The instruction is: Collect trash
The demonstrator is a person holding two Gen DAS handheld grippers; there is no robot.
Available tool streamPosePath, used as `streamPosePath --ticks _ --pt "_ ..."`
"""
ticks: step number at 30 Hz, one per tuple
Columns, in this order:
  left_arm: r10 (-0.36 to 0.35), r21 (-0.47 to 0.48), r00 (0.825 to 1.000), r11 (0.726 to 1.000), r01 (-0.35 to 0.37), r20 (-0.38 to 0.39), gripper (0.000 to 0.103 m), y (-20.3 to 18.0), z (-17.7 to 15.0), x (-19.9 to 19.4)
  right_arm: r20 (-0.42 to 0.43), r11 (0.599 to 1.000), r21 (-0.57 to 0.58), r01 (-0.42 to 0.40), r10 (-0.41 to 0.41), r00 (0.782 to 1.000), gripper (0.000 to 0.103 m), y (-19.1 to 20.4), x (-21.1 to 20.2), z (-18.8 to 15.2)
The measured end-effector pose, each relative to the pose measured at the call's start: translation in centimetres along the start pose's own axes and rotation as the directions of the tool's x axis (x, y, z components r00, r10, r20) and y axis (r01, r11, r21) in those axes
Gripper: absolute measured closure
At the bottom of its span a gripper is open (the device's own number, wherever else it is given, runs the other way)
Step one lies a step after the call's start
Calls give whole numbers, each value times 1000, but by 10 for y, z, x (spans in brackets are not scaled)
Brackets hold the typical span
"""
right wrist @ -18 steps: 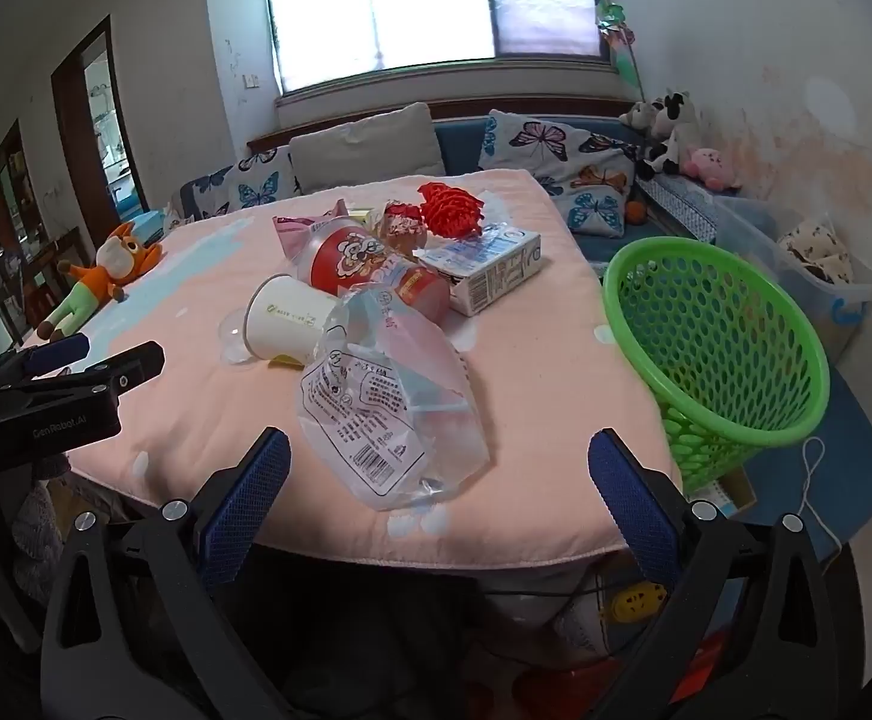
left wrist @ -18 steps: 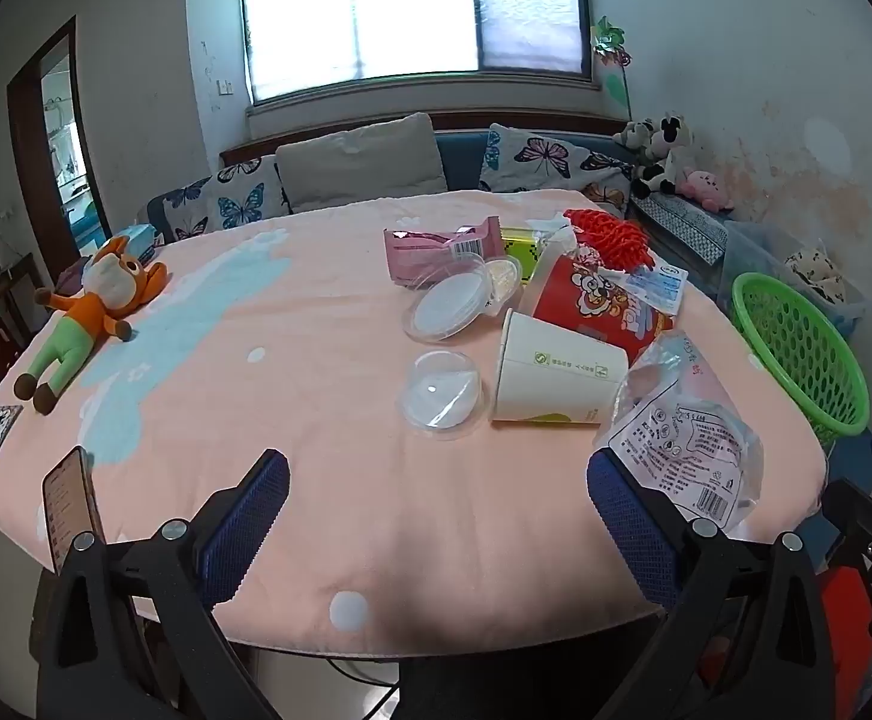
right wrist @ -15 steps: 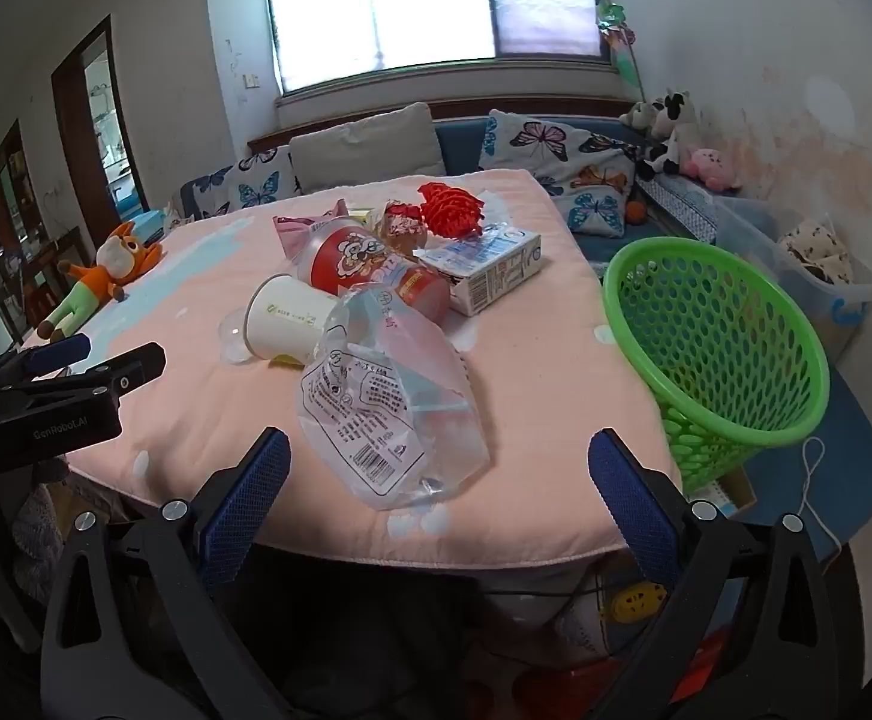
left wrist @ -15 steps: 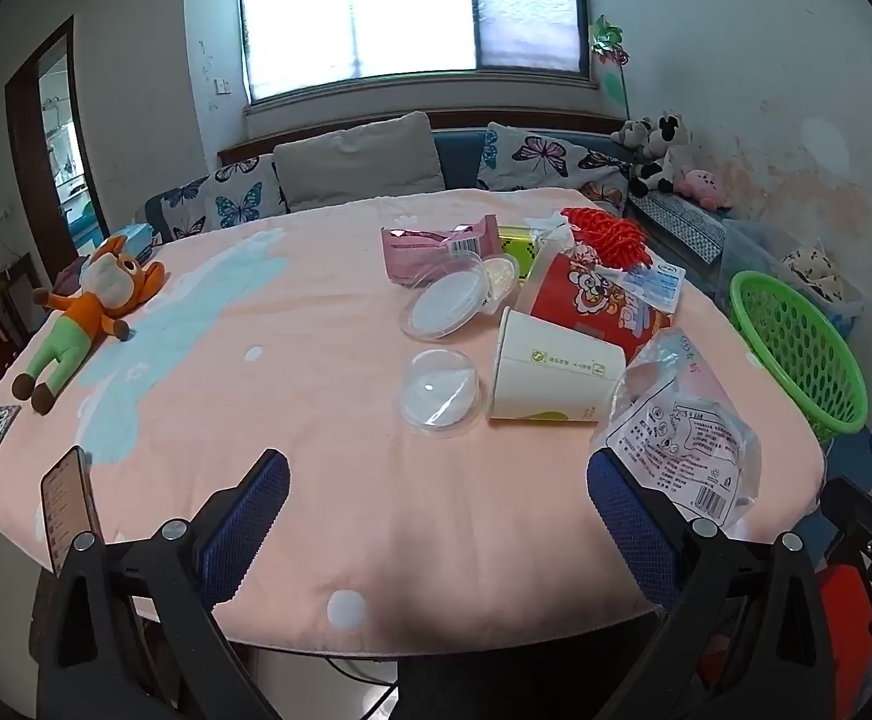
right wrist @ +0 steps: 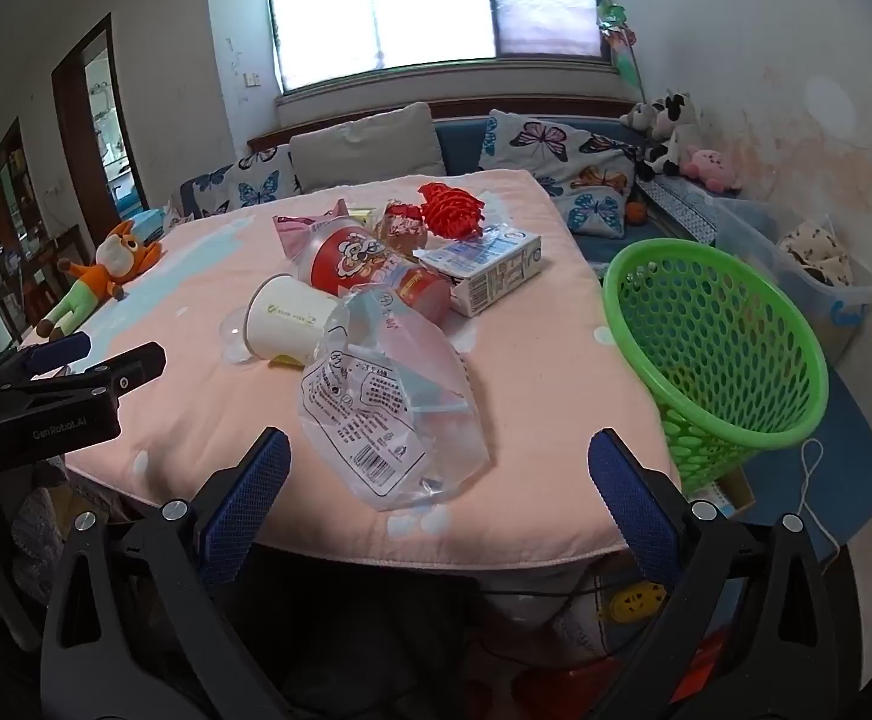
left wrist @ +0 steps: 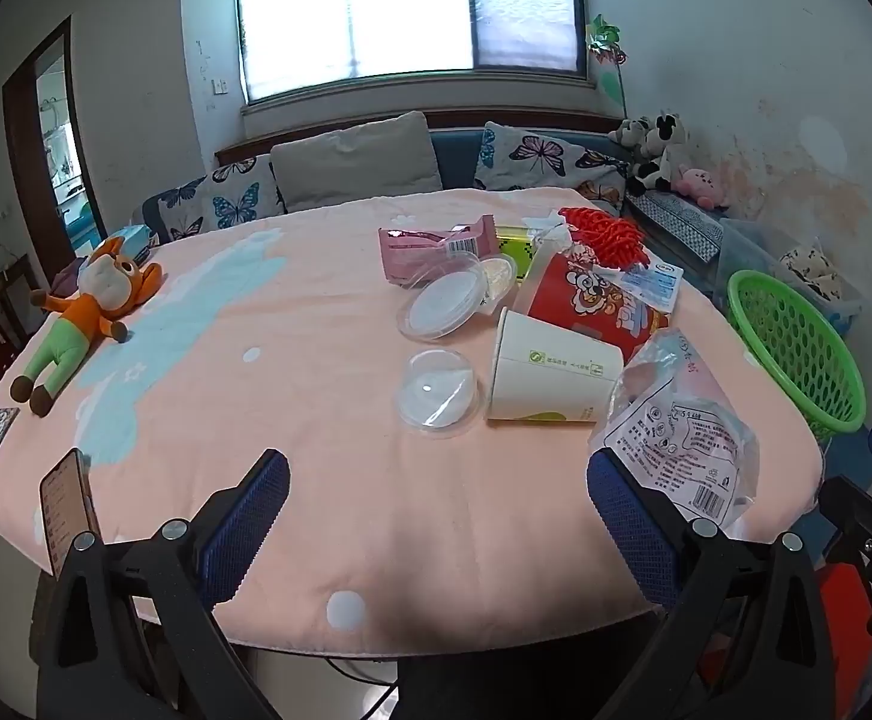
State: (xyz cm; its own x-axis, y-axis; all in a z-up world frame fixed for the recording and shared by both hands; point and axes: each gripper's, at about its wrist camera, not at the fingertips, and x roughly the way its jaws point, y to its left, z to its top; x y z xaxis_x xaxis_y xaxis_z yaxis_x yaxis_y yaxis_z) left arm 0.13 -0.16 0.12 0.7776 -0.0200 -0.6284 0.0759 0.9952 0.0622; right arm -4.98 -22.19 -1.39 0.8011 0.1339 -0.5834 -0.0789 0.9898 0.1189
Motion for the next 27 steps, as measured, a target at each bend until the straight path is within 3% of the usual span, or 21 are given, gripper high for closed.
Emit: streamPosePath --ticks 27 --pt "-1 5 1000 1000 1 5 6 -2 3 -1 -2 1000 -2 6 -6 1000 4 -1 0 2"
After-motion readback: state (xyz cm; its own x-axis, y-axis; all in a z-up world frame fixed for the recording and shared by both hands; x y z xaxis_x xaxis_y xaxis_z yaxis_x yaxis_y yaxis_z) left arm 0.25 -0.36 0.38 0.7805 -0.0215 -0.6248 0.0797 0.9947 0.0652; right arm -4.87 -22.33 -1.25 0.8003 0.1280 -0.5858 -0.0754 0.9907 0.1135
